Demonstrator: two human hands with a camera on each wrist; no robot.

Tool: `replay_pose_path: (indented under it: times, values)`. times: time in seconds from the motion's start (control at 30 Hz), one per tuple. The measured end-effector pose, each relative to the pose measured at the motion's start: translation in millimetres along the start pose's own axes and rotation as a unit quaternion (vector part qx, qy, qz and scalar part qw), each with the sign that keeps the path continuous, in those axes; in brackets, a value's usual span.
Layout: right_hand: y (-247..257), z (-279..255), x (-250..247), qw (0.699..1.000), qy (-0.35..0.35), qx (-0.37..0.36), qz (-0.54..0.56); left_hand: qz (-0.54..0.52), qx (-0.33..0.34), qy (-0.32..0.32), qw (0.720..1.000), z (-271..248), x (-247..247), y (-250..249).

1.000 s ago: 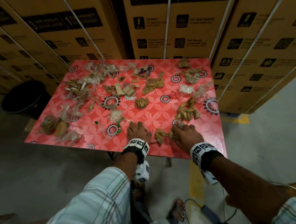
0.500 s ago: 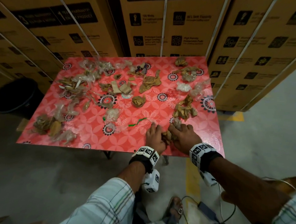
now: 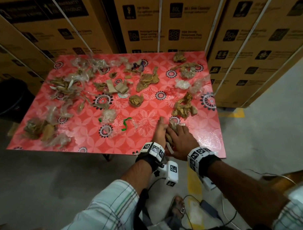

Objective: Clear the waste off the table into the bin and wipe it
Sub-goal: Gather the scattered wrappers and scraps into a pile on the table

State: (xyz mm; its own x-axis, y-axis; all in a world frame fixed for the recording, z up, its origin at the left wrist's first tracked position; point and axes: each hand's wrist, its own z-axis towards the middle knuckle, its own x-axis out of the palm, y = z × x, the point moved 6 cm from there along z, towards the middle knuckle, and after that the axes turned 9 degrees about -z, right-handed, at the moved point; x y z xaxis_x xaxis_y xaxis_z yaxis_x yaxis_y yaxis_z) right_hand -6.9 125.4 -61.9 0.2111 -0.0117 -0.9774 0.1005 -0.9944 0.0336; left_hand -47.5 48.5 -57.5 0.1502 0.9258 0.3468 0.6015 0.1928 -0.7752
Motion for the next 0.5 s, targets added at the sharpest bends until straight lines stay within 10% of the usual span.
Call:
replay_pose_path:
  times: [0.33,0.5]
  values:
    - [-3.4,8.4,-6.5,0.999,-0.032,0.004,0.026,-0.112,-0.013,-0.009,0.994,-0.9,-24.2,-15.0]
    - [-8.2,15.1,-11.1,1.0,0.003,-0.015,0.013,0.198,0.058,-0.014,0.978,-5.1,-36.4,-14.6]
